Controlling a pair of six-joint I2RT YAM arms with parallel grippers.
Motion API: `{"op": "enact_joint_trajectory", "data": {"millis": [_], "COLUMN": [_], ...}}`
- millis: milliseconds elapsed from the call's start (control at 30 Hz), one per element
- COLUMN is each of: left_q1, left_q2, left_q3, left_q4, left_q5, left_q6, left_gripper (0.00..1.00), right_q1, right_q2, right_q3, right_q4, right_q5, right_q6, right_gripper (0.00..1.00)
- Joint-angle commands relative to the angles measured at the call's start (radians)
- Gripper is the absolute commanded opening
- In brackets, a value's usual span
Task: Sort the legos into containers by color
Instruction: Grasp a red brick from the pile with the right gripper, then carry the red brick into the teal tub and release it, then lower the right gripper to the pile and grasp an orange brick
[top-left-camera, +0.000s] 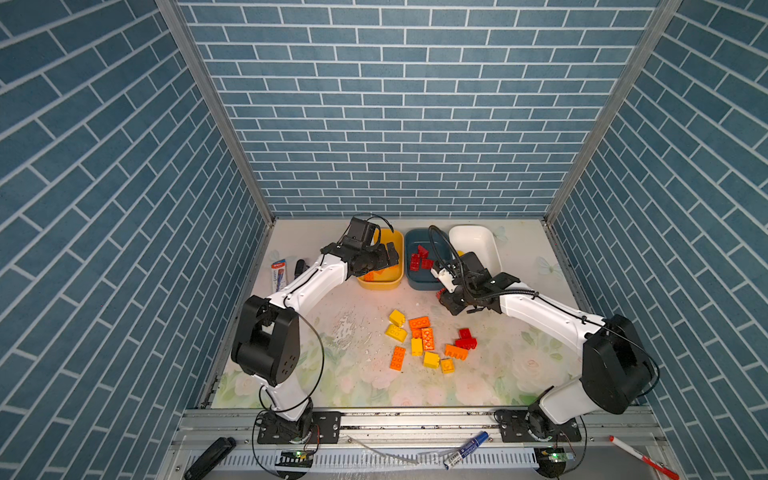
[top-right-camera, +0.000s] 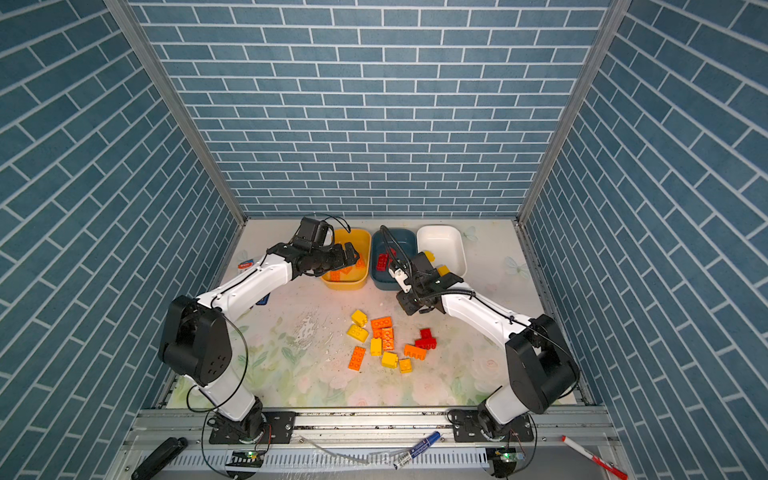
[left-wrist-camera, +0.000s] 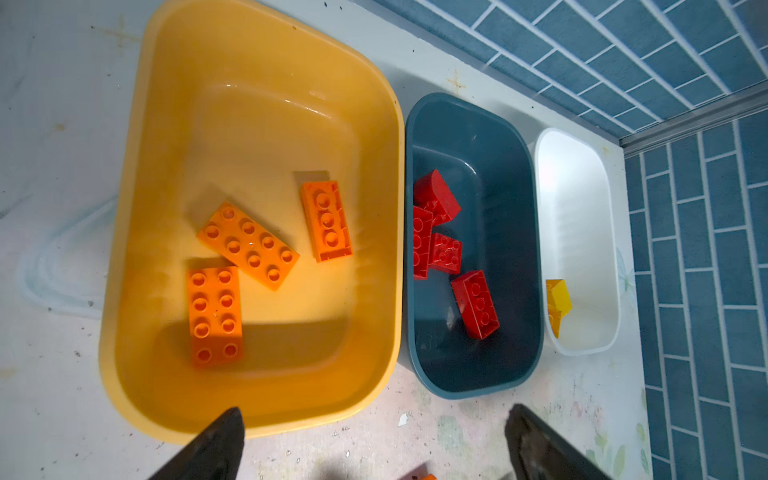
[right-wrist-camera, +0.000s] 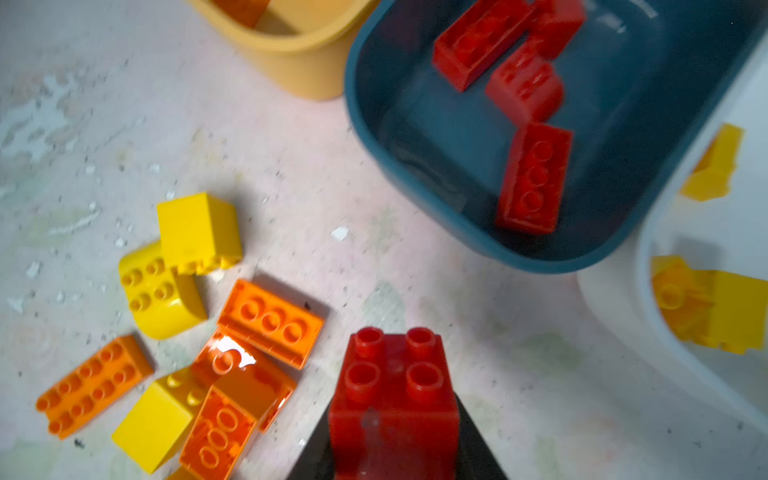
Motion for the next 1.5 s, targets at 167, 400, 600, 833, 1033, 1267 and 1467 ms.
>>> {"op": "enact_joint_trajectory", "data": {"millis": [167,400,600,833,1033,1267,1467], "left_q1": [0.016,0.015,0.015,0.014,0.01,-0.011,-0.027], "left_q2": [-0.089,-0.162,-0.205,-0.213,-0.204,-0.182,-0.162], "left_q3": [-0.063,-0.141,-0.188,-0.225,-0.225,-0.202,-0.189], "left_q4": [0.032,0.087,0.085,0.096,0.101,0.087,0.09], "left_q5": [0.014,0.088,0.089,0.081,0.088,0.072,0.062], "left_q6": [-0.004,0.013,0.015,-0.009,-0.013,-0.001,-0.003], "left_gripper": [0.99,0.99,0.99,0.99,0.99,0.99,0.99], "right_q1": [-0.124,-0.141,-0.14,-0.139,-0.133,-0.11,-0.036], "right_q2": [0.156,0.431,0.557,0.541,0.389,0.169,0.009], "right_q3": [0.236,0.57,0.766,0.784,0.581,0.264,0.048], "right_q4": [0.051,-0.092,-0.15,-0.152,-0.071,0.066,0.073], "right_q5": [-0.04,0.023,0.026,-0.001,-0.053,0.006,0.061], "right_q6": [0.109,0.092,0.115,0.145,0.163,0.225,0.316], "right_gripper": [0.3,0.32,0.42,0.69,0.75,0.99,0.99]}}
